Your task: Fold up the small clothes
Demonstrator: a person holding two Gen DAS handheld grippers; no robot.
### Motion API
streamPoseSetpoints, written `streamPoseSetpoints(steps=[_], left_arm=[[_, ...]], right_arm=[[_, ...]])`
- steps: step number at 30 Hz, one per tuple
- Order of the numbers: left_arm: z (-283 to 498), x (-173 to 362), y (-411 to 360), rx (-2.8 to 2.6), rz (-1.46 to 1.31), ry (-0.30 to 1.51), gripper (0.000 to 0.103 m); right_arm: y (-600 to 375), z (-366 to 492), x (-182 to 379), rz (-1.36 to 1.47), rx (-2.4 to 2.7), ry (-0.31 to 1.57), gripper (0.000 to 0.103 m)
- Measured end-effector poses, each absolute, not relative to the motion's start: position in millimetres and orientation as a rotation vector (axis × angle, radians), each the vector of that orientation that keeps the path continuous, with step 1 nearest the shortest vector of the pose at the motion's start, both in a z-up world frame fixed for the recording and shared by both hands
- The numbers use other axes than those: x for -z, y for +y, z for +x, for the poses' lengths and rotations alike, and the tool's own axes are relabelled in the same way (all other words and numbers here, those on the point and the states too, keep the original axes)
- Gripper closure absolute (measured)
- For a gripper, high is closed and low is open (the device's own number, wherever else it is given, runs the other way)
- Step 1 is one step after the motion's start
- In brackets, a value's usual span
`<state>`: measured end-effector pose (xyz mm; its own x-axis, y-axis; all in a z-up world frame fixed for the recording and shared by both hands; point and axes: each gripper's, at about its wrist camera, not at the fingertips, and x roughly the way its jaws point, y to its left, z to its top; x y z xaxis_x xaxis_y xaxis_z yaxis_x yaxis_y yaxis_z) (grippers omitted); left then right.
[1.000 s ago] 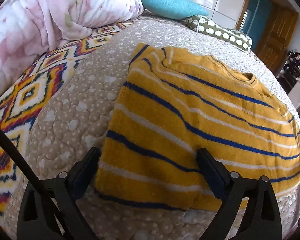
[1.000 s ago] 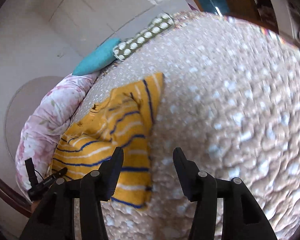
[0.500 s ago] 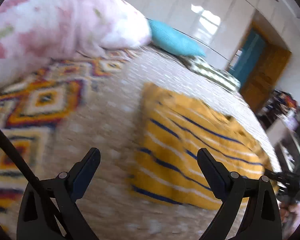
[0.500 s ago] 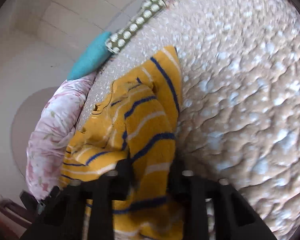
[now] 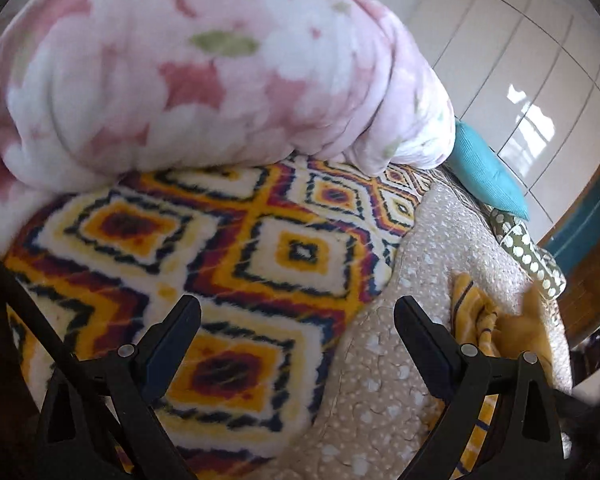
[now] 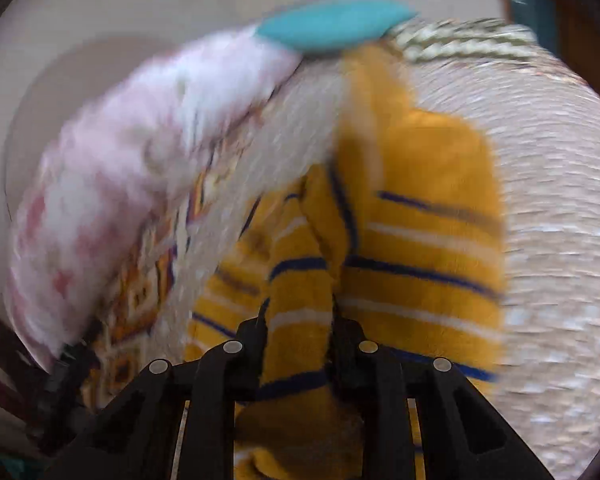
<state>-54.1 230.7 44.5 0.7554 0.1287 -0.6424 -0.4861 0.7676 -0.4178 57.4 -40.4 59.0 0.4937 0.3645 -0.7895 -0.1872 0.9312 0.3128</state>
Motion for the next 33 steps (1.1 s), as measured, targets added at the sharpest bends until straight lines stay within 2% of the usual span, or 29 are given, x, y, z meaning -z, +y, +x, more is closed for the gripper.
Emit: streamPoseSetpoints(steps=[4, 6, 13, 17, 22, 26, 28, 29, 30, 33], left_arm=[[-54.8, -44.9, 228.4, -0.332, -0.611, 0.637, 0.007], [-52.5, -46.7, 225.2, -0.316, -0.602, 0.639, 0.007], [-50.9, -45.7, 228.1, -0.339, -0.627, 0.629, 0.007], [-51.8, -43.0, 231.1, -0.340, -0.647, 0.637, 0.007], [-51.0, -45.3, 224.4, -0.312, -0.617, 0.637, 0.007], [-49.4, -47.1, 218.4, -0.289, -0.603, 0.639, 0.007], [-48.3, -47.9, 214.1, -0.280, -0.591, 0.643, 0.007], [-47.9, -48.2, 212.2, -0.279, -0.584, 0.644, 0.007], [-47.3, -48.3, 209.9, -0.280, -0.578, 0.646, 0.007], [-45.7, -48.4, 204.6, -0.277, -0.562, 0.648, 0.007]], right_arm=[[-12.0, 55.7, -49.3, 0.032, -0.322, 0.960, 0.070], [-15.7, 53.4, -55.7, 0.046, -0.348, 0.959, 0.065], [-10.4, 44.2, -71.9, 0.104, -0.440, 0.922, 0.060], [19.0, 25.5, -83.2, 0.033, -0.600, 0.894, 0.041], [-16.9, 23.2, -92.7, 0.222, -0.688, 0.918, 0.041], [-84.8, 12.9, -108.5, 0.300, -0.566, 0.834, 0.041], [-102.9, 12.3, -107.4, 0.274, -0.482, 0.844, 0.060], [-106.4, 13.3, -102.8, 0.259, -0.473, 0.871, 0.082], [-105.8, 14.2, -99.4, 0.250, -0.472, 0.889, 0.089], [-84.4, 20.7, -85.5, 0.233, -0.512, 0.925, 0.089]])
